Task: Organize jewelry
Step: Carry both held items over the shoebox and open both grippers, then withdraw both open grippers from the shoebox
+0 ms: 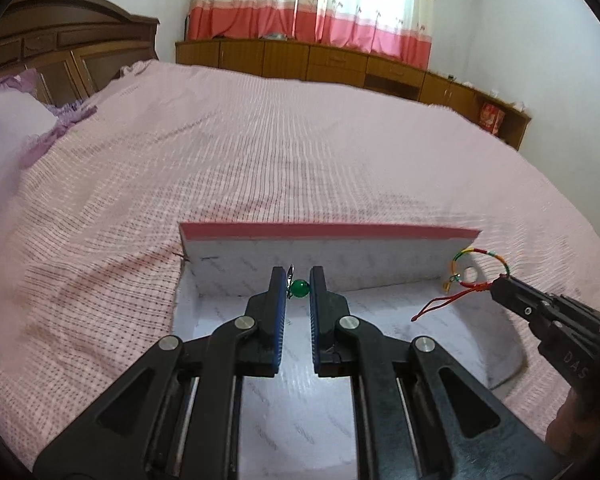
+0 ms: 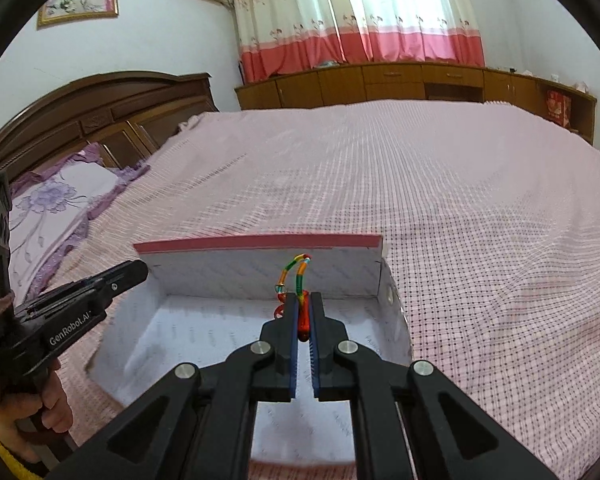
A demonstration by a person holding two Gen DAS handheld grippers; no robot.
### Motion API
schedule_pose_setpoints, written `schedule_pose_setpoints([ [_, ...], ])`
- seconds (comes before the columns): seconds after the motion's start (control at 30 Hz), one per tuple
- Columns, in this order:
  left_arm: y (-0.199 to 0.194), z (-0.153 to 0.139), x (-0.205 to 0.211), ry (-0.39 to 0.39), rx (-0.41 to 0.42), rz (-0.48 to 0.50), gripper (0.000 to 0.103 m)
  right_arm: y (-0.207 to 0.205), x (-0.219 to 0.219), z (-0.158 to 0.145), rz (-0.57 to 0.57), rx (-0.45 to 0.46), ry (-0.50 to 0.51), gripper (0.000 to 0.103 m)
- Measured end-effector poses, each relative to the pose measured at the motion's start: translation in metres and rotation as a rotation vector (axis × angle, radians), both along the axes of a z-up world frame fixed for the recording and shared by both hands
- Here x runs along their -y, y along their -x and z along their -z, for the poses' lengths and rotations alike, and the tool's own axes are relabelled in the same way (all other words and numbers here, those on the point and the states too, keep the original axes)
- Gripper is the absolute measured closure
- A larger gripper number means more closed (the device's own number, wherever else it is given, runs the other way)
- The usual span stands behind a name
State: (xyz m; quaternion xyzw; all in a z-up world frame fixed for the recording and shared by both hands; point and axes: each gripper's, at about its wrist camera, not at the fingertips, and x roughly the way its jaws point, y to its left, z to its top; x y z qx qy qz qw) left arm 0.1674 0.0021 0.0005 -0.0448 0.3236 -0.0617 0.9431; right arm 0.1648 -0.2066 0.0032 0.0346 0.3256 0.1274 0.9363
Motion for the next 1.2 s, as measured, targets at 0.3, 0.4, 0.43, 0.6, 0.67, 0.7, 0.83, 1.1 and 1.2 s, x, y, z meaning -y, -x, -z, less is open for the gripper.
schedule_pose_setpoints([
  [0.3, -0.027, 0.031, 0.006, -0.043, -0.119, -0.030, 0.100, -0.031, 0.002, 0.033, 0.025, -0.081, 0.023, 0.097],
  [0.4, -0.031, 0.033, 0.009, -0.055, -0.165, -0.022, 0.100, -0.038, 0.003, 0.042, 0.036, -0.109, 0.033, 0.097],
  [0.43, -0.031, 0.033, 0.009, -0.057, -0.173, -0.020, 0.100, -0.039, 0.003, 0.045, 0.040, -0.119, 0.036, 0.097],
  [0.6, -0.025, 0.032, 0.012, -0.052, -0.182, -0.005, 0.096, -0.043, 0.003, 0.050, 0.037, -0.140, 0.028, 0.095],
  [0.67, -0.024, 0.032, 0.014, -0.047, -0.184, -0.009, 0.085, -0.042, 0.004, 0.048, 0.036, -0.137, 0.017, 0.087],
  [0.7, -0.024, 0.031, 0.014, -0.043, -0.183, -0.011, 0.078, -0.042, 0.004, 0.047, 0.035, -0.133, 0.013, 0.080],
  [0.83, -0.016, 0.023, 0.016, -0.033, -0.164, 0.000, 0.070, -0.033, 0.012, 0.038, 0.034, -0.115, -0.009, 0.067],
  [1.1, 0.002, 0.003, 0.011, -0.014, -0.126, 0.036, 0.060, -0.008, 0.021, 0.014, 0.039, -0.071, -0.033, 0.063],
  [1.2, 0.009, -0.005, 0.007, -0.016, -0.112, 0.038, 0.059, 0.002, 0.024, 0.007, 0.054, -0.058, -0.026, 0.063],
])
